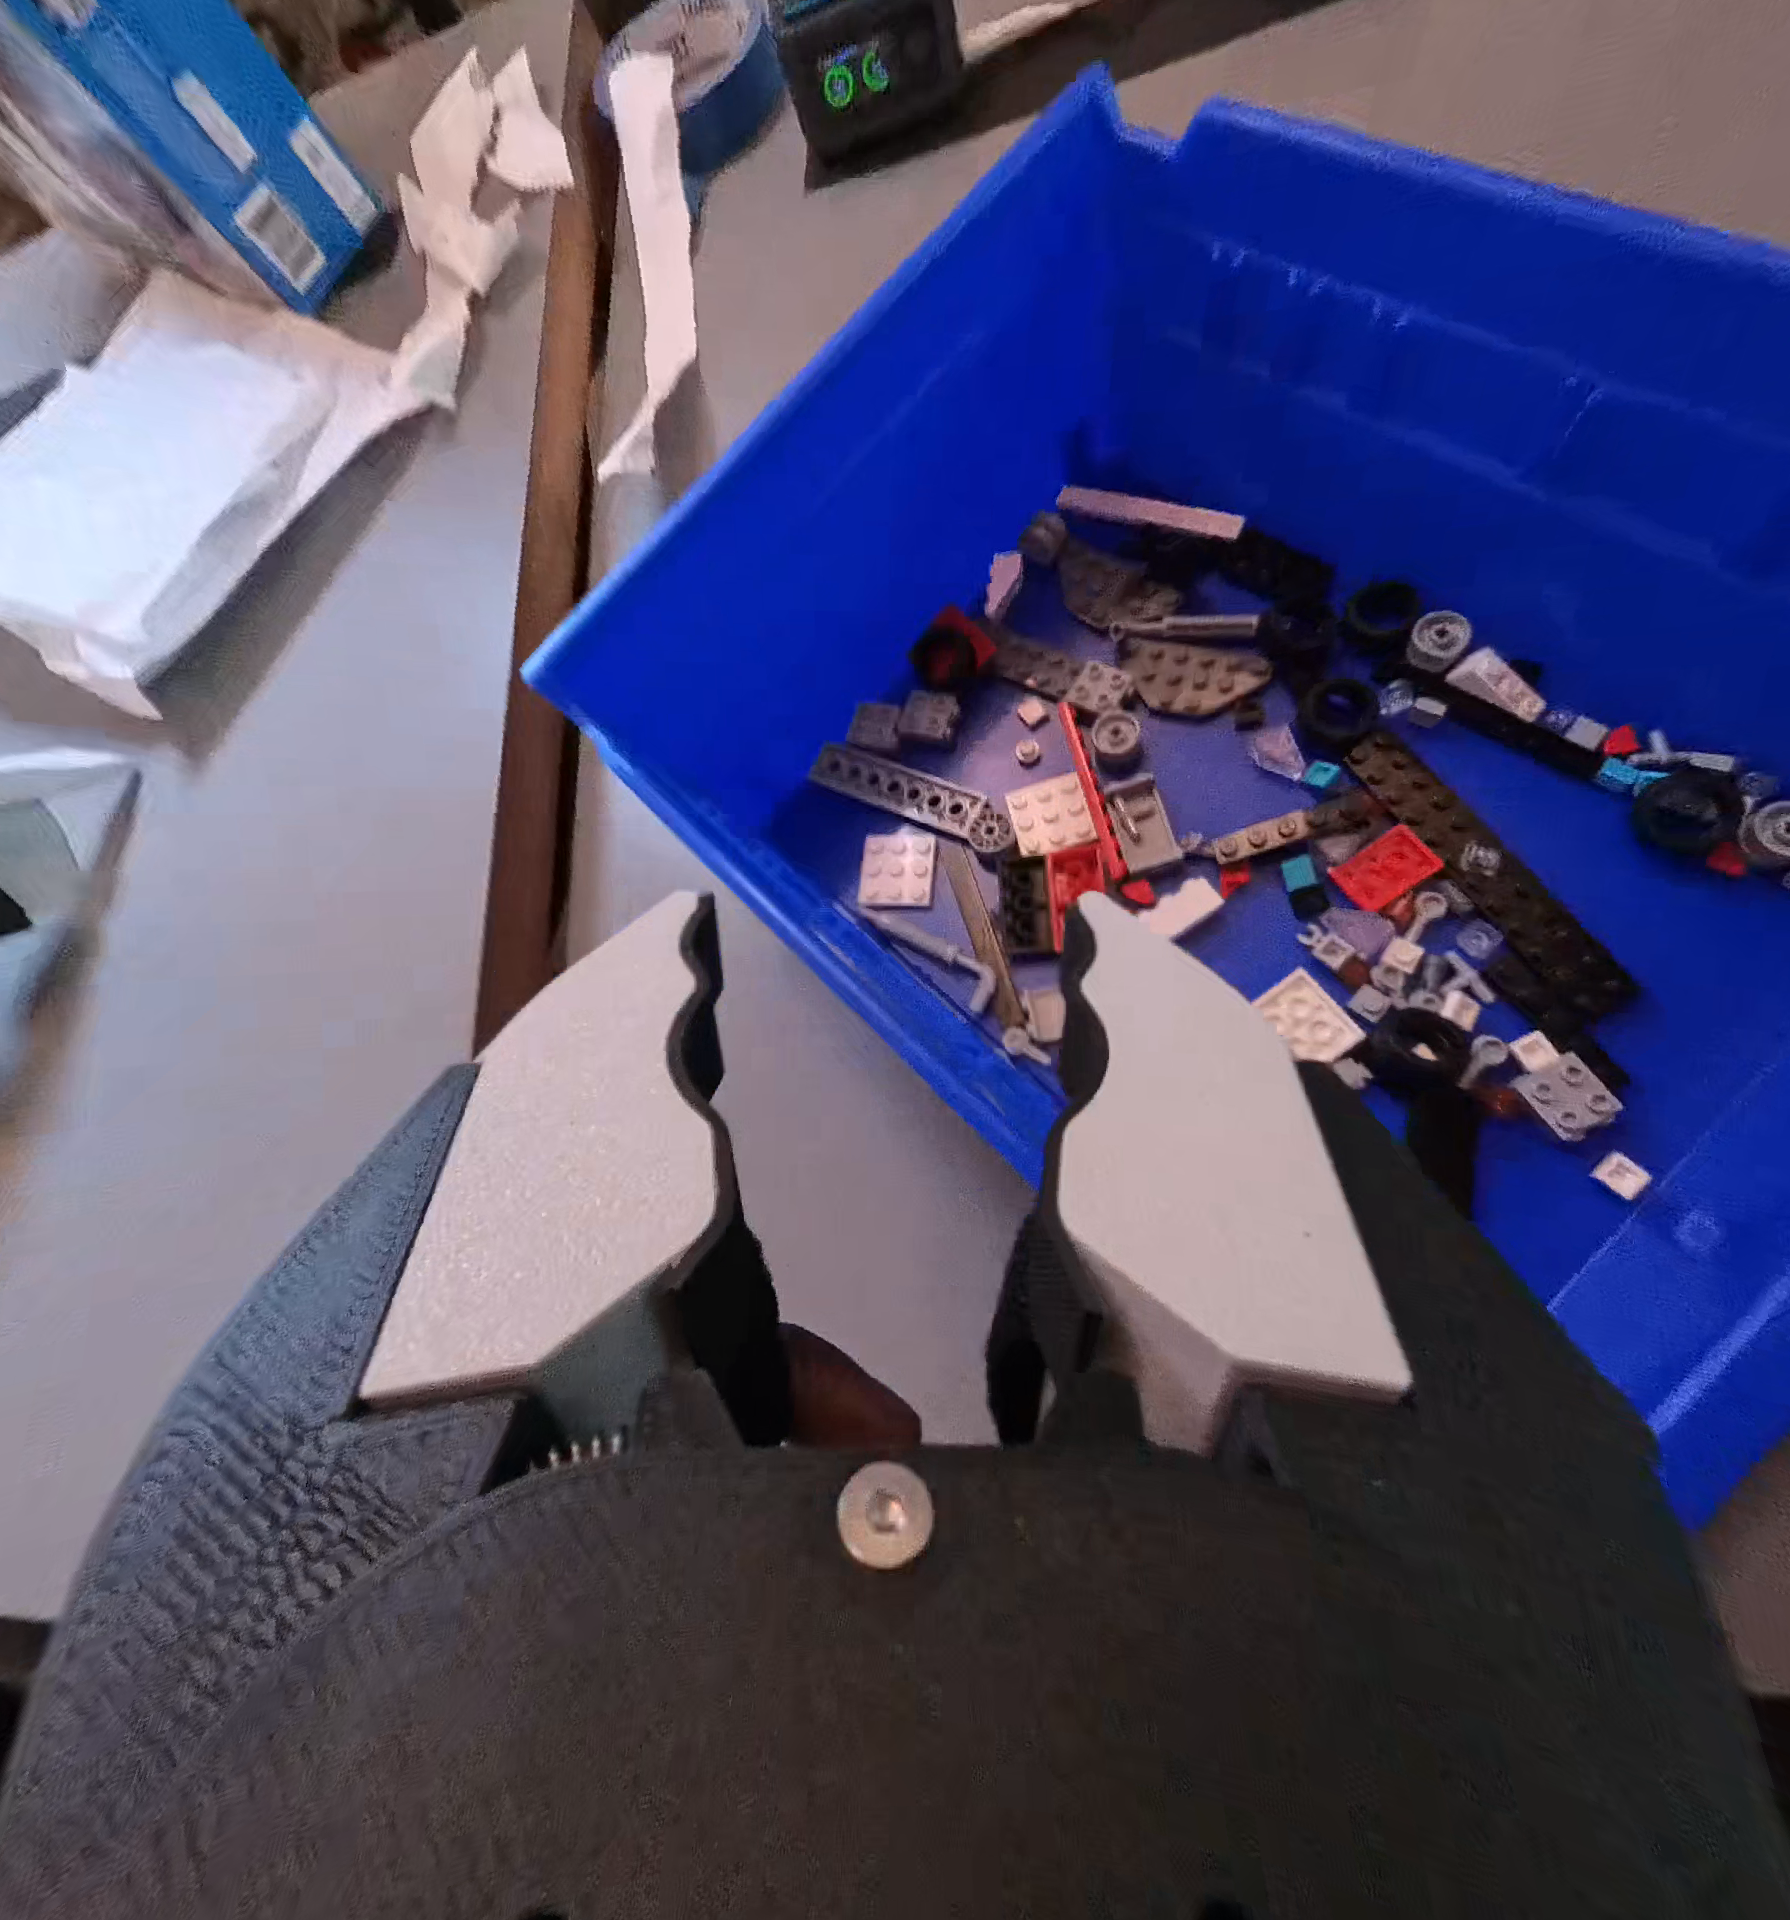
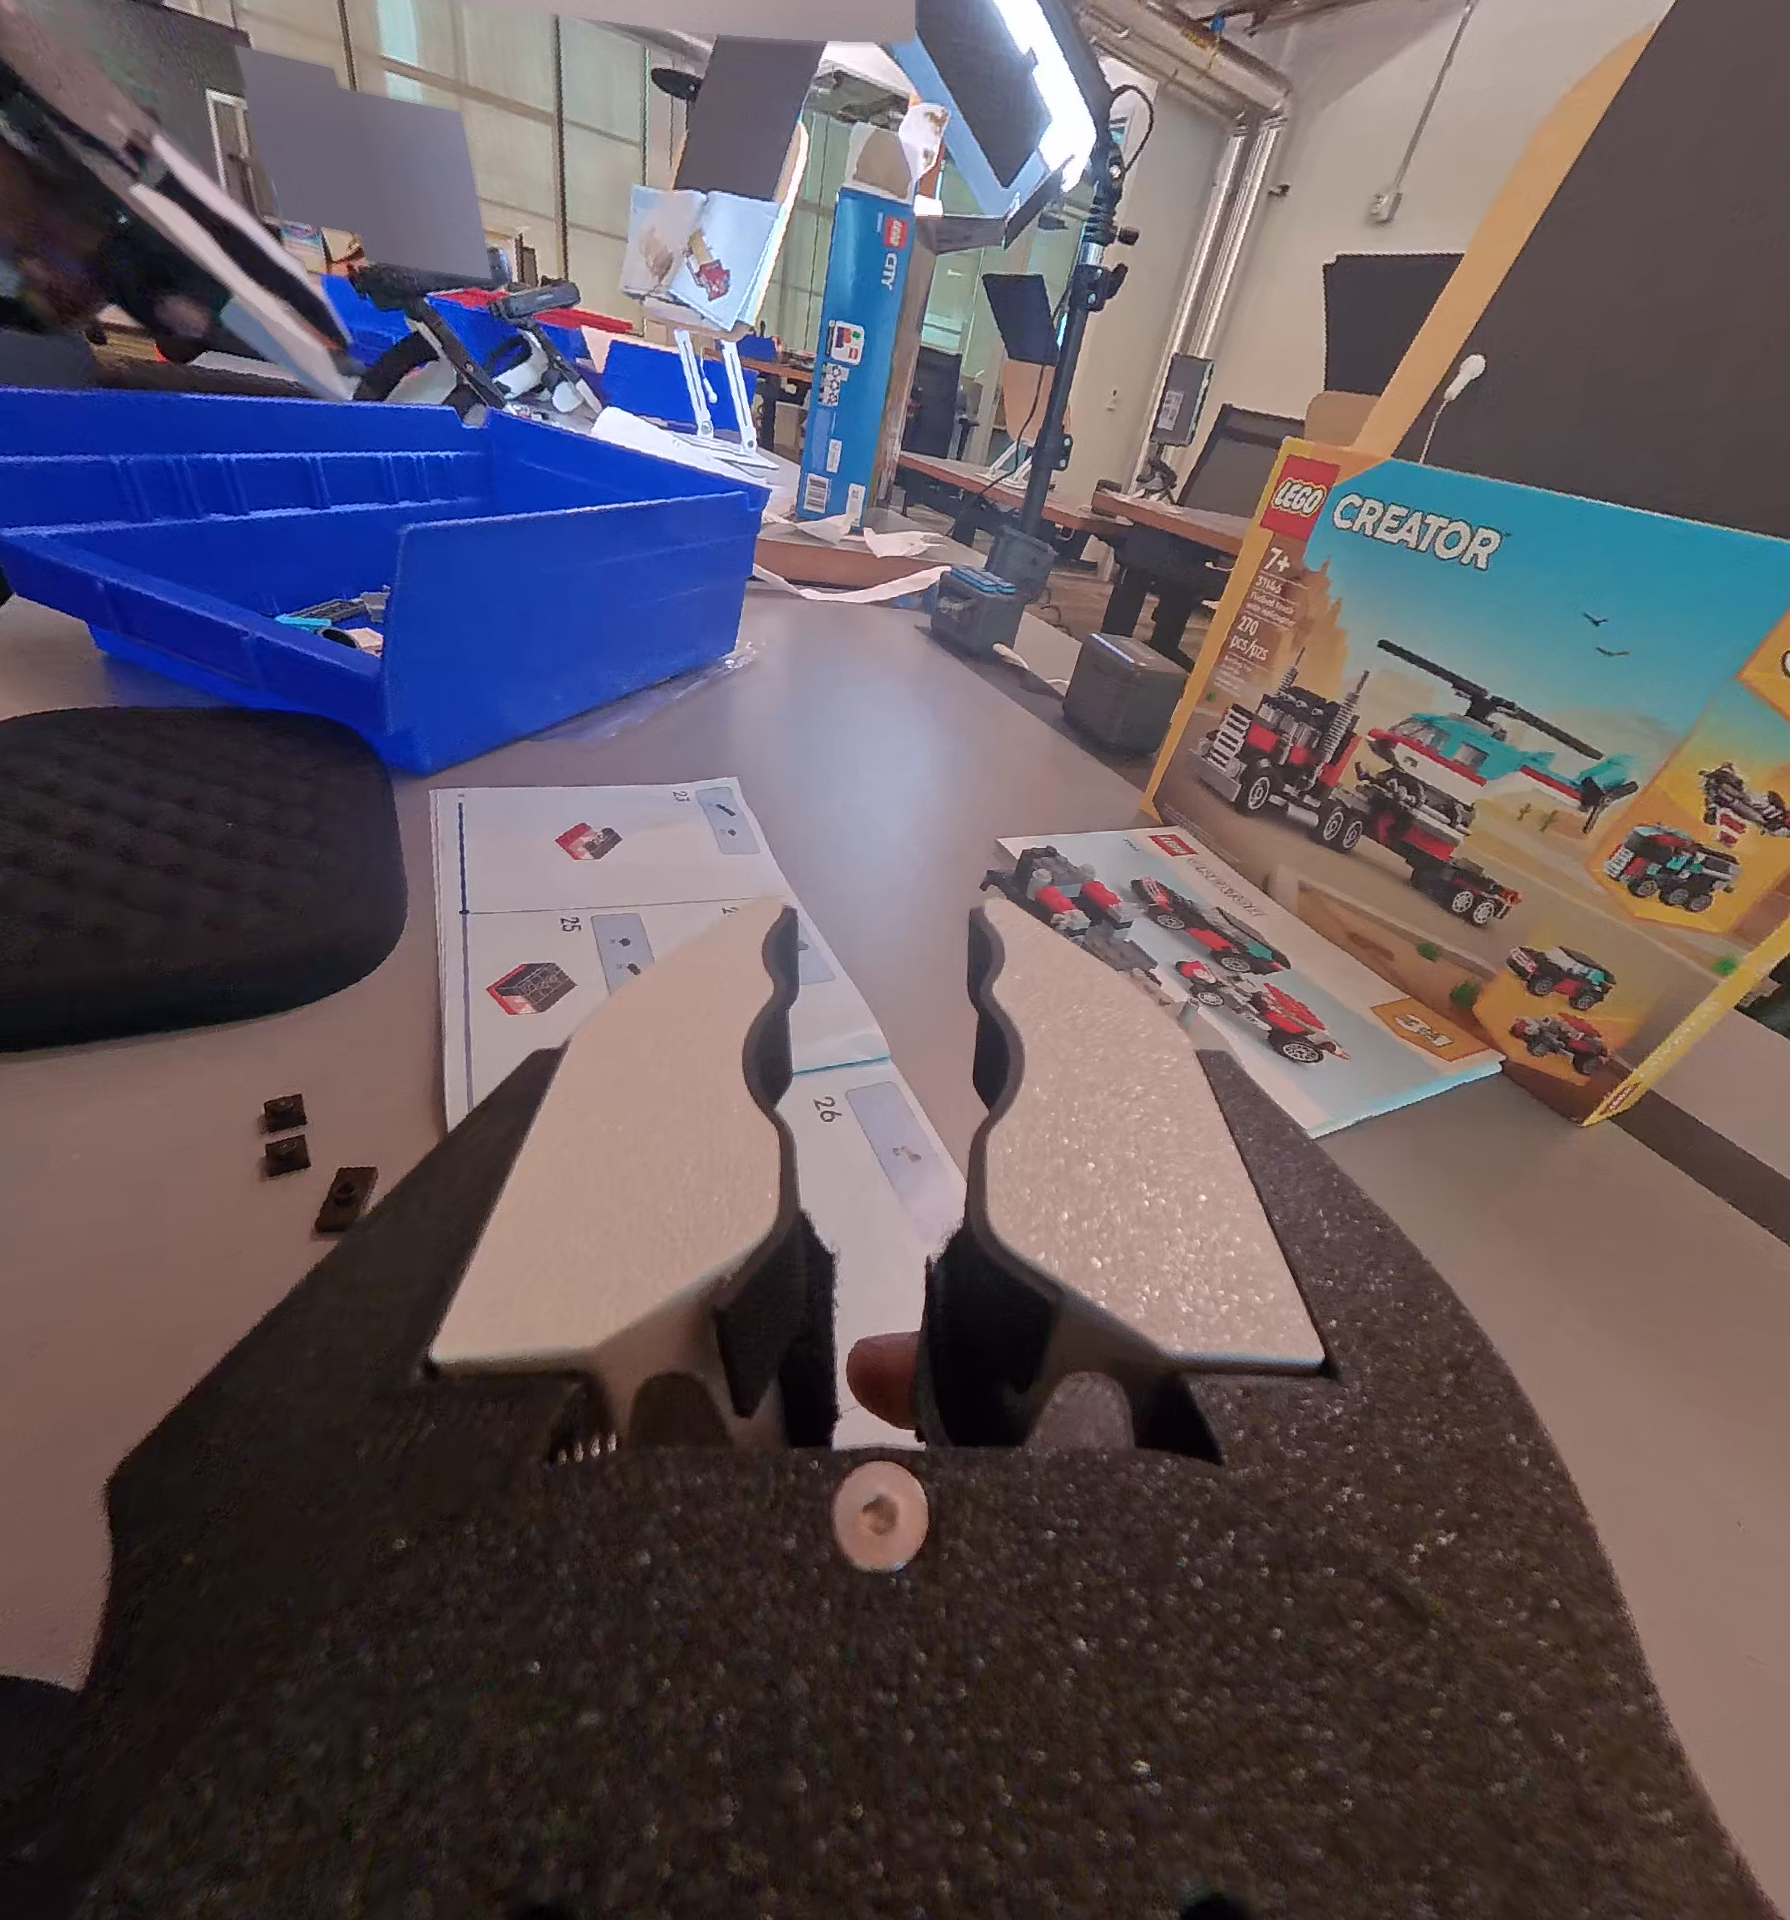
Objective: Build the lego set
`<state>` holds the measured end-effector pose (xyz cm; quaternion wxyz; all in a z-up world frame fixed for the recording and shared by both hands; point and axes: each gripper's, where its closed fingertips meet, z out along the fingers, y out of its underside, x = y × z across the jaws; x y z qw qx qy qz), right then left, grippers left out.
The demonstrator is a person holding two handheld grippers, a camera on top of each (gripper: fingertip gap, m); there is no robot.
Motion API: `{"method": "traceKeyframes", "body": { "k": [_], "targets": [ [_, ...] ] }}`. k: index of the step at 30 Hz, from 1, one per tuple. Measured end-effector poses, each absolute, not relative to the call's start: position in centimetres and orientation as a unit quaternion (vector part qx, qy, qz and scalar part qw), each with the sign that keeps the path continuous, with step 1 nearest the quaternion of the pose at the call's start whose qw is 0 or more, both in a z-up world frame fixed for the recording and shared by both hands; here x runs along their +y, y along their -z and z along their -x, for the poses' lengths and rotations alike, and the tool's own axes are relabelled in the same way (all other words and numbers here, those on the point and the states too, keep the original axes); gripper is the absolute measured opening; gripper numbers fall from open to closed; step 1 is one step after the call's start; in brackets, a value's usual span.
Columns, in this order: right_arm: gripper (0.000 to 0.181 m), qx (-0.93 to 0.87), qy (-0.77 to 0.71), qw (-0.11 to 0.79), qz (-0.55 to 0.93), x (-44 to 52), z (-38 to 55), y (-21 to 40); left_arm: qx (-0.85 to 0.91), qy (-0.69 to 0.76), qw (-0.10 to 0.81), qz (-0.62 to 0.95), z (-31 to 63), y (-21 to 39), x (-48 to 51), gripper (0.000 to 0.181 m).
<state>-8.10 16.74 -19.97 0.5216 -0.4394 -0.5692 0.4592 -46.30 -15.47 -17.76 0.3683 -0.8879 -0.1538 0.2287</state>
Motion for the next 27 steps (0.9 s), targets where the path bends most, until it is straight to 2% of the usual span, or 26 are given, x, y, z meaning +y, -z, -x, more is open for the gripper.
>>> {"method": "traceKeyframes", "body": {
  "k": [4,13,23,27],
  "targets": [
    [0.031,-0.568,-0.462,0.522,0.437,16.6,8.1,19.8,-0.204,-0.197,0.352,0.892,44.7,20.4,-16.9,0.066],
    [0.031,-0.569,-0.455,0.528,0.436,16.6,8.0,19.8,-0.248,-0.096,0.346,0.900,43.0,21.7,-16.1,0.057],
    [0.031,-0.582,-0.448,0.517,0.441,16.5,8.3,20.5,-0.219,-0.190,0.135,0.948,43.6,23.1,-17.7,0.054],
    [0.031,-0.584,-0.444,0.514,0.445,16.6,8.3,20.8,-0.221,-0.229,0.097,0.943,45.1,23.5,-18.4,0.047]
  ]
}}
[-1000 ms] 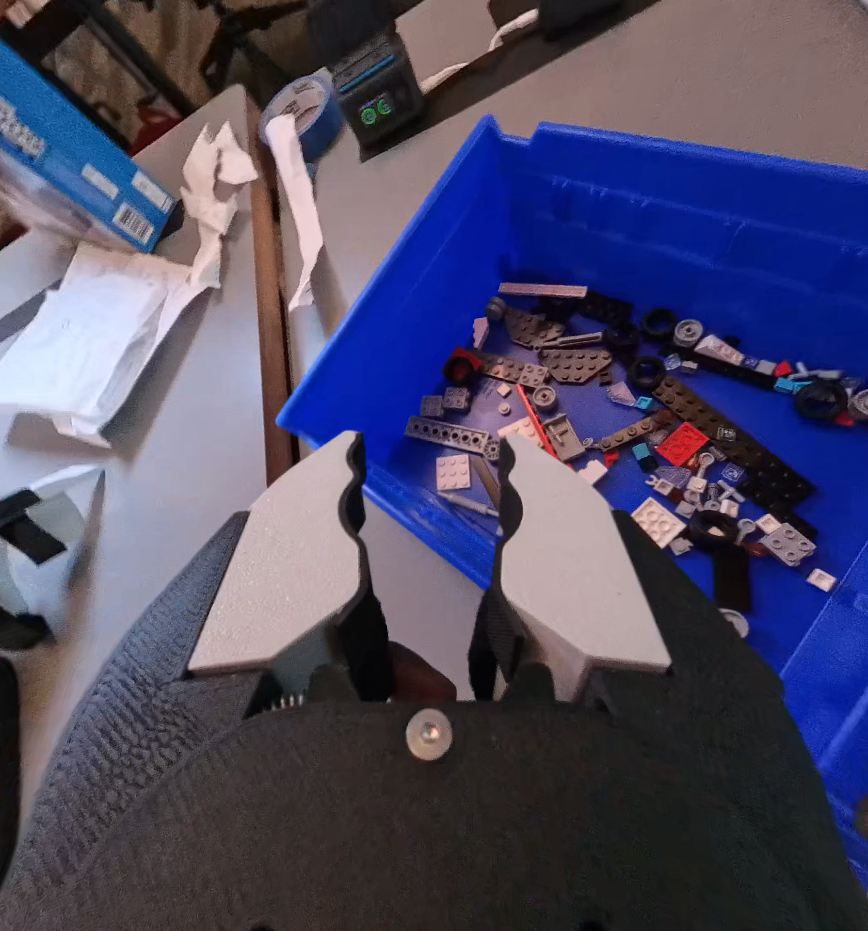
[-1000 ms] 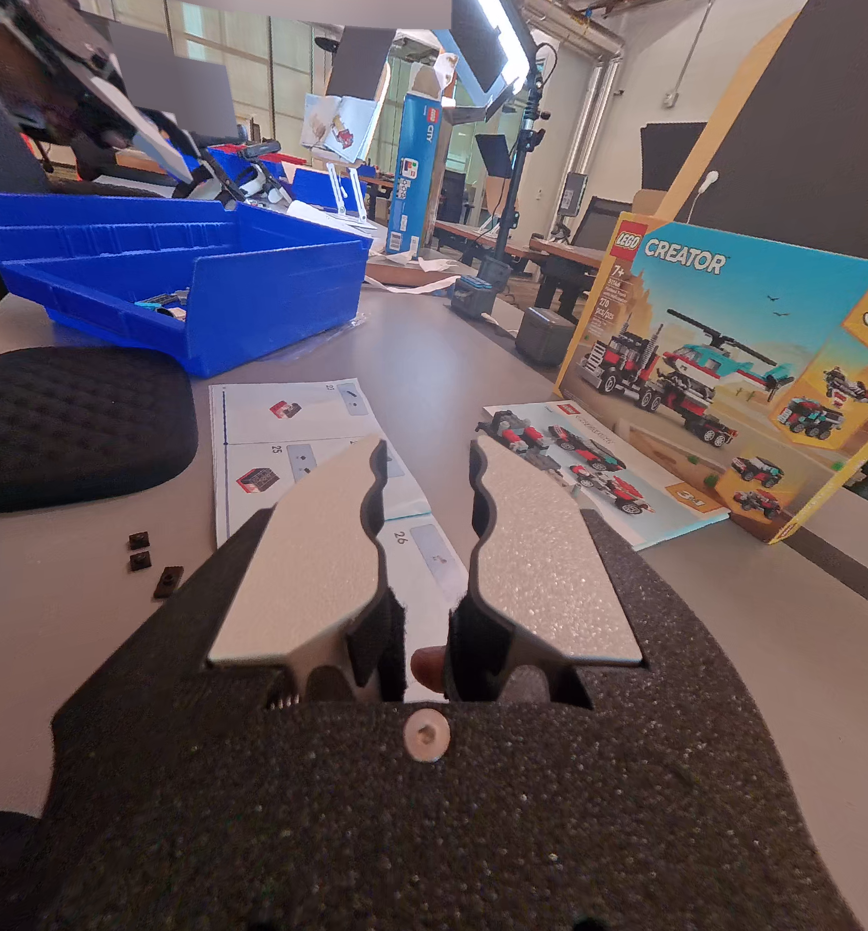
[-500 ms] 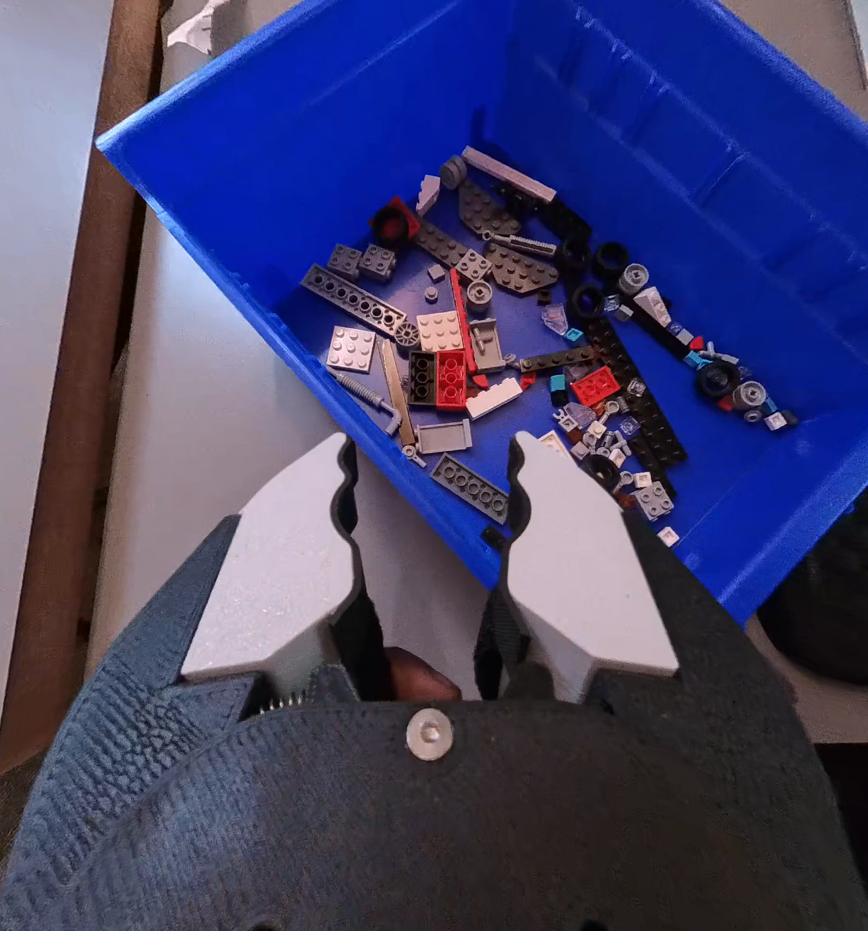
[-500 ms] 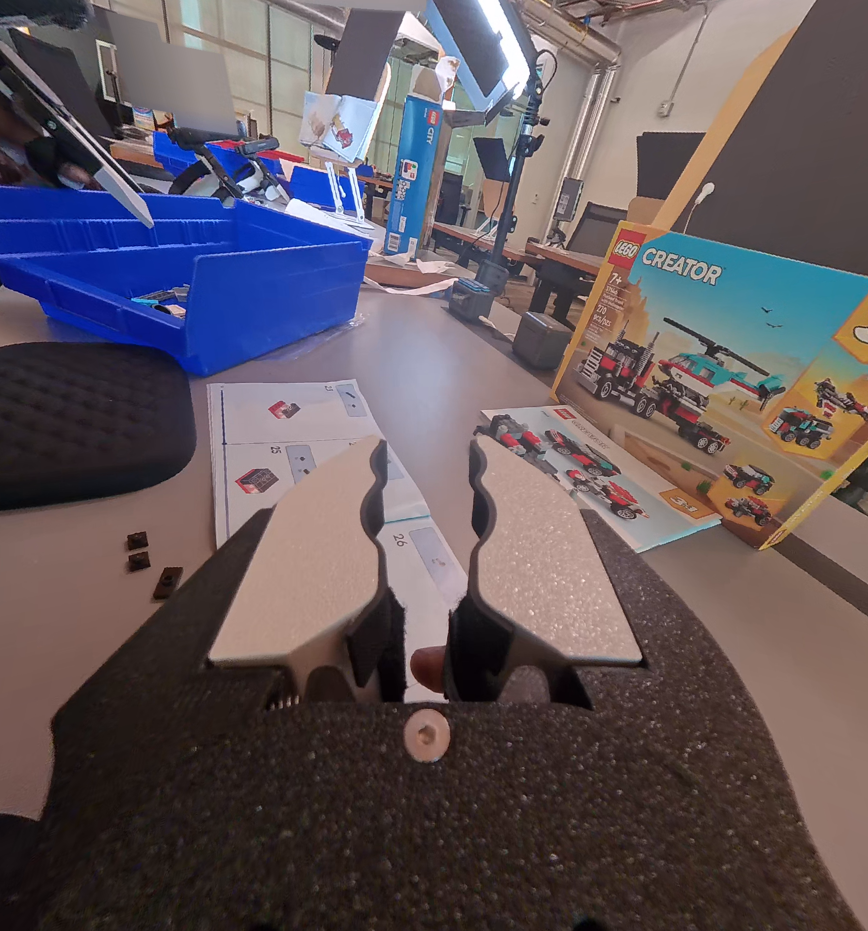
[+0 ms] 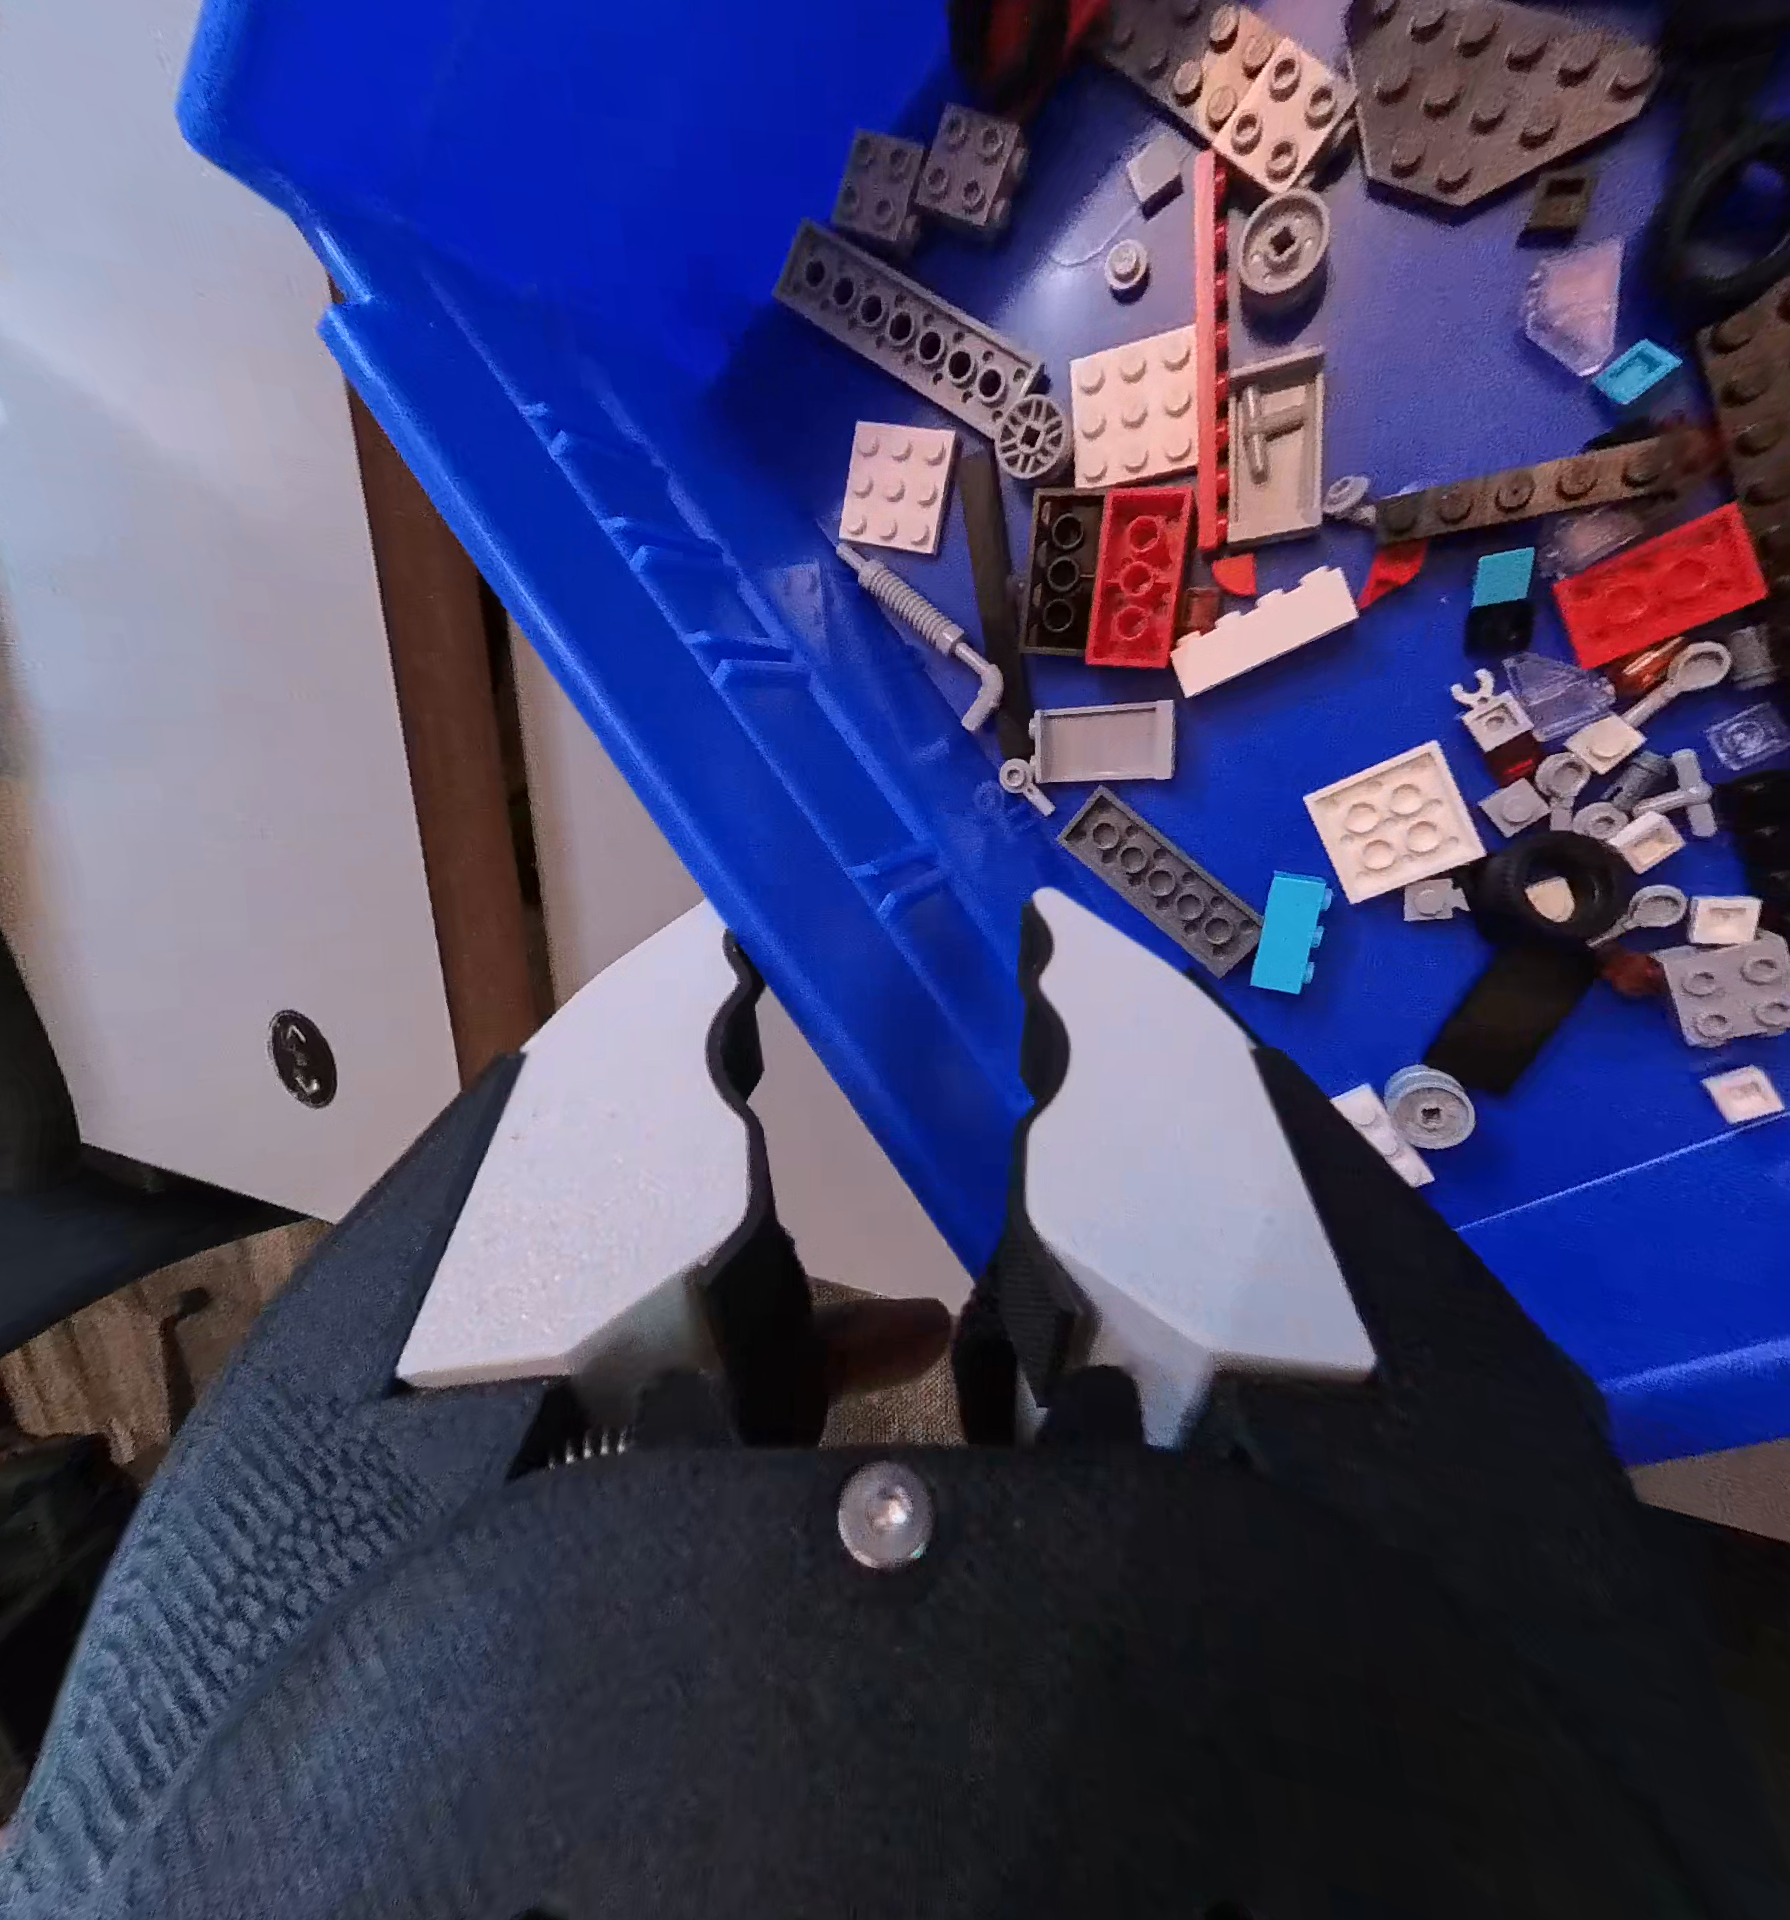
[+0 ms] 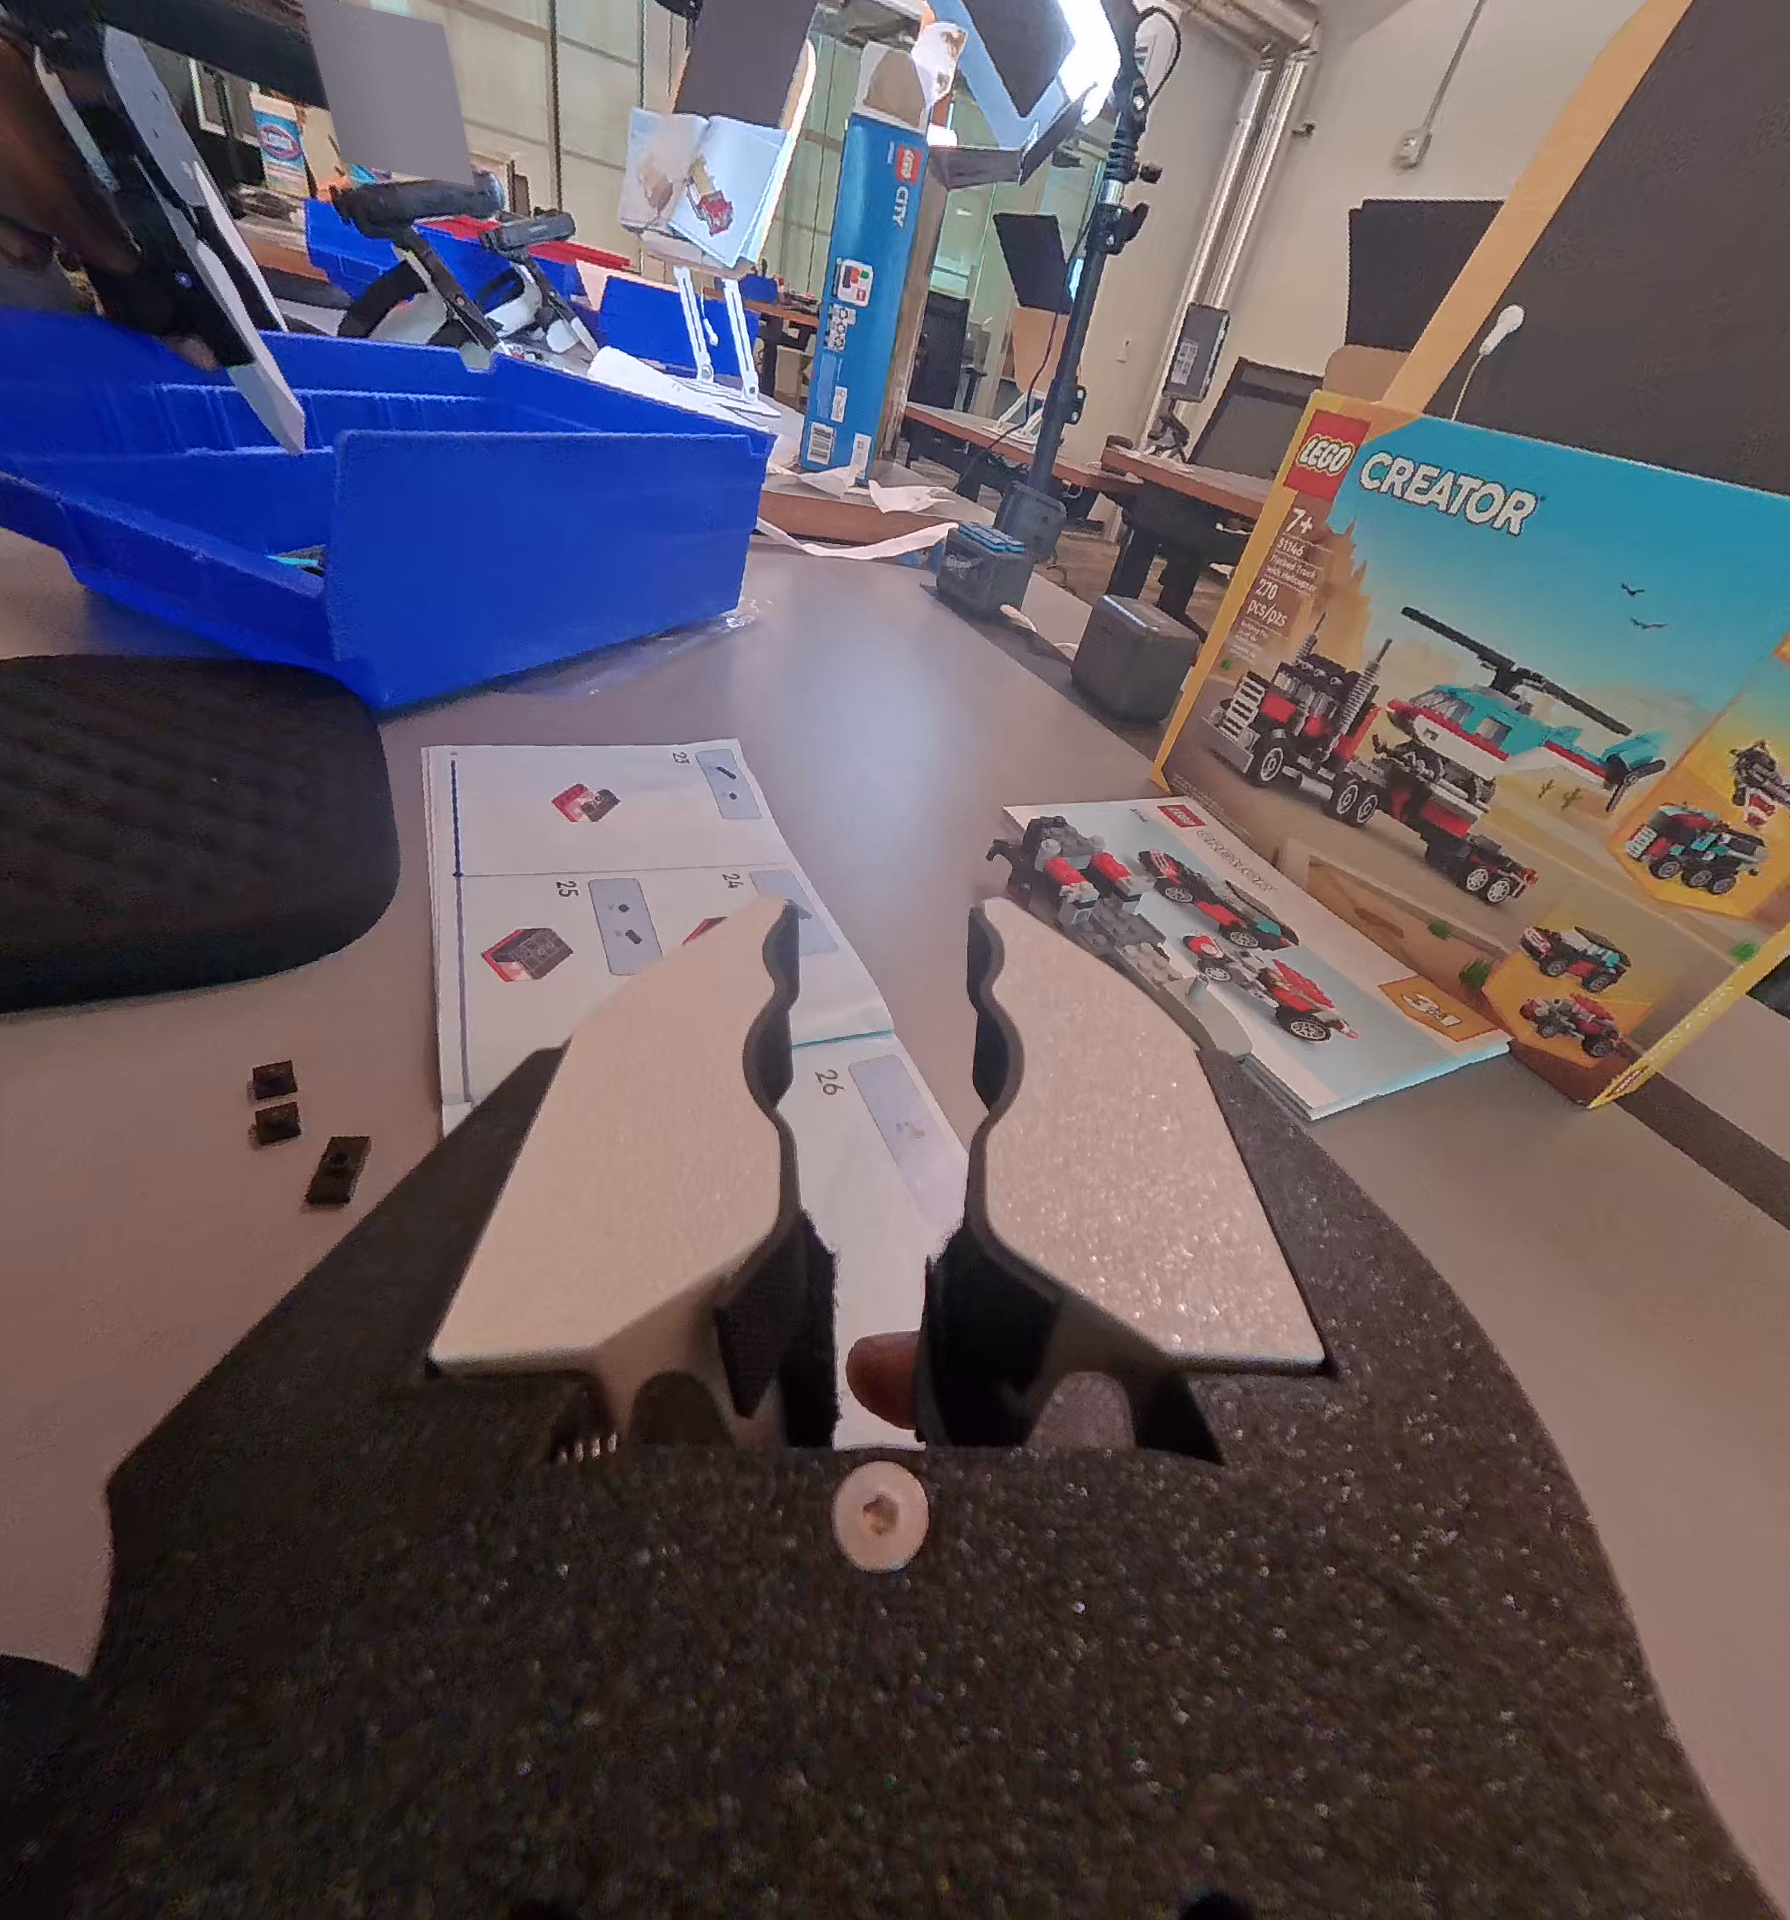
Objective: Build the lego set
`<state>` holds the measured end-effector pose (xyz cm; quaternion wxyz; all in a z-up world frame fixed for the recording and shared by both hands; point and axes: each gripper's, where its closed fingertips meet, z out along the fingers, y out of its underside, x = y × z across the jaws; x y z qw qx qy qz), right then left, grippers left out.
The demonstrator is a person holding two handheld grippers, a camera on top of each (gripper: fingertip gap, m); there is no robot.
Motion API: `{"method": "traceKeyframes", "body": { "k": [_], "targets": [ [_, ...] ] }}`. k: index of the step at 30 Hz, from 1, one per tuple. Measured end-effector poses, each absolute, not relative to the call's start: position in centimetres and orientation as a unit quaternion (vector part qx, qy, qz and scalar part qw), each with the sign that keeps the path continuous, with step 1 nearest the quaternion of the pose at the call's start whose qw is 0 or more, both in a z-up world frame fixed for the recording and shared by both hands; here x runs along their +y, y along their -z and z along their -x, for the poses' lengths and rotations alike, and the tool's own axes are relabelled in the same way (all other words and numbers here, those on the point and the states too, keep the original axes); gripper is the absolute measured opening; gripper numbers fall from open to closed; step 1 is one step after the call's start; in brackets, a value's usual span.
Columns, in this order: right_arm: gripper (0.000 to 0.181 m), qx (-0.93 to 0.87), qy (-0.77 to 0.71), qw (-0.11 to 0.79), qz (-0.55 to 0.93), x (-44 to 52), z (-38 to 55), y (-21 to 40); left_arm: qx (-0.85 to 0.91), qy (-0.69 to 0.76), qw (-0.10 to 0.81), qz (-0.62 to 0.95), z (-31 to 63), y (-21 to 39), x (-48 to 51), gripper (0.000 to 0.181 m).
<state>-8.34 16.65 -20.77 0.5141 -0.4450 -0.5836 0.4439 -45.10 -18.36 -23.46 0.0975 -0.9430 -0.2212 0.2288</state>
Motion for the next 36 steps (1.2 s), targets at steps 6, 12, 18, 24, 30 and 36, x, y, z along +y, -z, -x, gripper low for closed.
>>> {"method": "traceKeyframes", "body": {
  "k": [6,12,18,24,30,36],
  "targets": [
    [0.031,-0.583,-0.441,0.512,0.450,16.9,8.4,21.0,-0.119,-0.385,0.089,0.911,45.8,19.6,-18.1,0.046],
    [0.031,-0.592,-0.447,0.506,0.439,16.2,8.5,20.8,0.141,-0.106,0.195,0.965,35.5,22.4,-11.4,0.040],
    [0.031,-0.586,-0.446,0.520,0.432,16.3,8.0,20.2,0.161,-0.041,0.065,0.984,35.8,27.0,-13.0,0.041],
    [0.031,-0.594,-0.445,0.514,0.430,16.0,8.1,20.4,0.125,-0.032,0.010,0.992,36.5,29.0,-13.6,0.021],
    [0.031,-0.600,-0.444,0.509,0.429,15.9,8.2,20.6,0.156,-0.073,0.077,0.982,37.2,27.0,-11.0,0.017],
    [0.032,-0.600,-0.444,0.509,0.428,15.8,8.1,20.6,0.233,-0.049,0.107,0.965,36.8,25.3,-9.8,0.034]
  ]
}}
